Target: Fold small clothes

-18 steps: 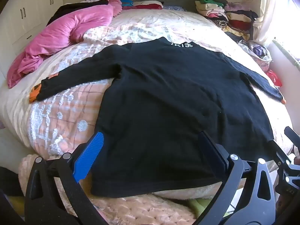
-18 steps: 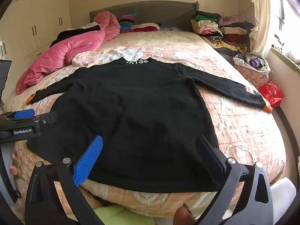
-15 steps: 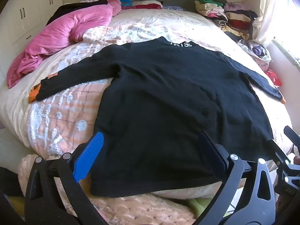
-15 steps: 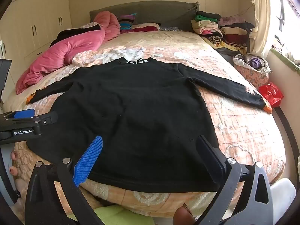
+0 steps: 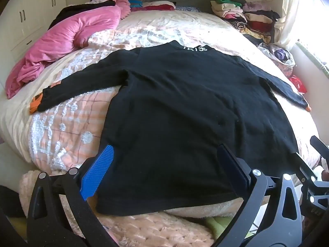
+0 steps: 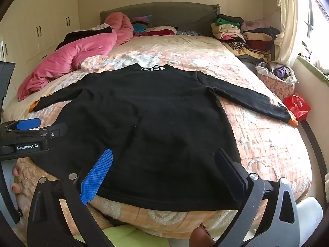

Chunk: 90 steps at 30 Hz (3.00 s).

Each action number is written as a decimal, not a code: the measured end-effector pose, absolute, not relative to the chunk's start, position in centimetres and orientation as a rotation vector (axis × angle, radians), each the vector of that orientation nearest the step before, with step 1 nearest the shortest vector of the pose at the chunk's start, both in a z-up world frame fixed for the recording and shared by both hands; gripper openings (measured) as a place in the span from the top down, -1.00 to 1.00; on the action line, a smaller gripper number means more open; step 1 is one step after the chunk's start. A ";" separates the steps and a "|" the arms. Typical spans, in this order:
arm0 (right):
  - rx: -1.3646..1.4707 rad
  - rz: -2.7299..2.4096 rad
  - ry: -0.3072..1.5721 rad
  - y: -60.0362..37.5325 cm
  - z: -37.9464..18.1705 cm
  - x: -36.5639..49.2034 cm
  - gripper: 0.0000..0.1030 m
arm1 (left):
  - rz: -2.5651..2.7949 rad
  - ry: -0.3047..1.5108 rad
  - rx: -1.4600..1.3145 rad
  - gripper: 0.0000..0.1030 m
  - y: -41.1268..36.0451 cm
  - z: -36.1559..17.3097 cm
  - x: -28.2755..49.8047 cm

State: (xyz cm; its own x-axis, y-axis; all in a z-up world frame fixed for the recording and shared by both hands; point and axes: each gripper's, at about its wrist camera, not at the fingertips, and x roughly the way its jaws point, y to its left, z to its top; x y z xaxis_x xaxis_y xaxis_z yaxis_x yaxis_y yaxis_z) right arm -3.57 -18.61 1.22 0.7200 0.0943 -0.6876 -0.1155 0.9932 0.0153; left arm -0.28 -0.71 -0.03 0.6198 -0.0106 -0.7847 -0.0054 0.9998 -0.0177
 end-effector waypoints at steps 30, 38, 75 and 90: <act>-0.036 0.115 0.752 -18.0 1.7 -3.8 -0.92 | -0.007 0.893 -0.018 -0.83 -0.7 0.4 -0.3; -0.039 0.115 0.753 -17.9 1.6 -3.8 -0.92 | -0.006 0.894 -0.018 -0.84 -0.7 0.4 -0.3; -0.022 0.154 0.770 -17.3 1.2 -0.9 -0.92 | 0.012 0.878 0.010 -0.84 0.3 0.4 2.8; 0.049 0.171 0.767 -17.6 1.9 3.9 -0.92 | 0.068 0.846 0.011 -0.83 3.3 2.2 7.8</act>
State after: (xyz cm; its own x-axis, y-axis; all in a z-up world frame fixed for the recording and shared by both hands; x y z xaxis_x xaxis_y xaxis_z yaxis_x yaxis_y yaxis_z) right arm 3.88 -17.61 1.88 0.7068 0.1715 -0.6863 -0.1360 0.9850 0.1060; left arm 7.81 3.27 2.17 0.6612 0.0647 -0.7474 -0.0555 0.9978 0.0372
